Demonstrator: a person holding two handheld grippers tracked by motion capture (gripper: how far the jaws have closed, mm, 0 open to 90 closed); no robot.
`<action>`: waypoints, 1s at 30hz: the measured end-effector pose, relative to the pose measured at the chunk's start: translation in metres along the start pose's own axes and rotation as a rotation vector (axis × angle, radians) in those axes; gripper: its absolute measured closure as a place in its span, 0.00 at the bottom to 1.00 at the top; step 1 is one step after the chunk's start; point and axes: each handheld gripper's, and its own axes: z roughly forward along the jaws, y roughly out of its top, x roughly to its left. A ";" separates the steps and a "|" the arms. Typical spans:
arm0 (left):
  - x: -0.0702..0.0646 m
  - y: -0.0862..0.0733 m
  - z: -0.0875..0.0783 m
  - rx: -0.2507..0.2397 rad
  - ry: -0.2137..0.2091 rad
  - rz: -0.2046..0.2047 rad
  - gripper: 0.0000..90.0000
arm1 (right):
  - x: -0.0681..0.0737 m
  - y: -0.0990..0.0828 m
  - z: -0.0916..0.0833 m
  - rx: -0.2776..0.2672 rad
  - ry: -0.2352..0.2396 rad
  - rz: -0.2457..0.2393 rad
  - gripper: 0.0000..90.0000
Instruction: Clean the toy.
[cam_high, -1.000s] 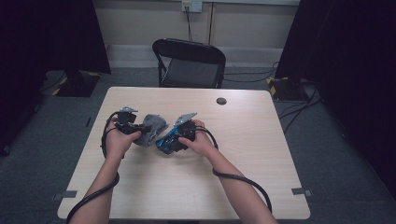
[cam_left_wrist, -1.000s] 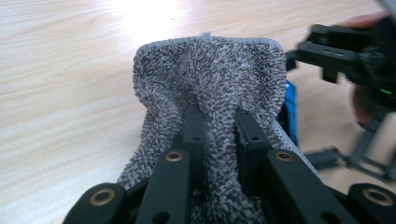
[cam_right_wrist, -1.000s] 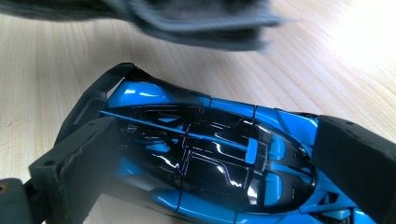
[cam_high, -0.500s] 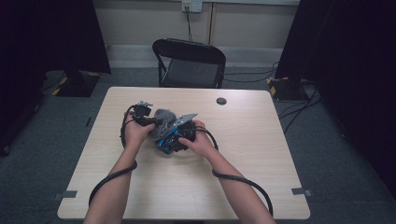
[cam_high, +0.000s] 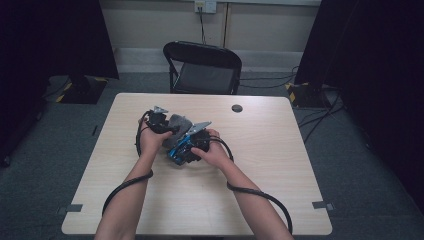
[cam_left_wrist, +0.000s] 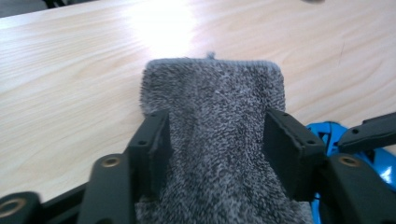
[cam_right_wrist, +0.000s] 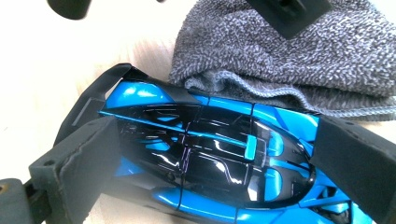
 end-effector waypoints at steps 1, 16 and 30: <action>0.000 -0.001 -0.003 0.009 0.009 -0.013 0.44 | 0.000 0.000 0.000 0.000 -0.001 0.000 0.01; -0.003 -0.018 0.023 0.081 -0.062 0.048 0.64 | 0.000 0.000 0.000 0.005 -0.004 0.001 0.01; -0.007 -0.016 0.019 0.106 -0.123 0.180 0.82 | 0.001 0.000 0.000 0.002 -0.007 0.005 0.01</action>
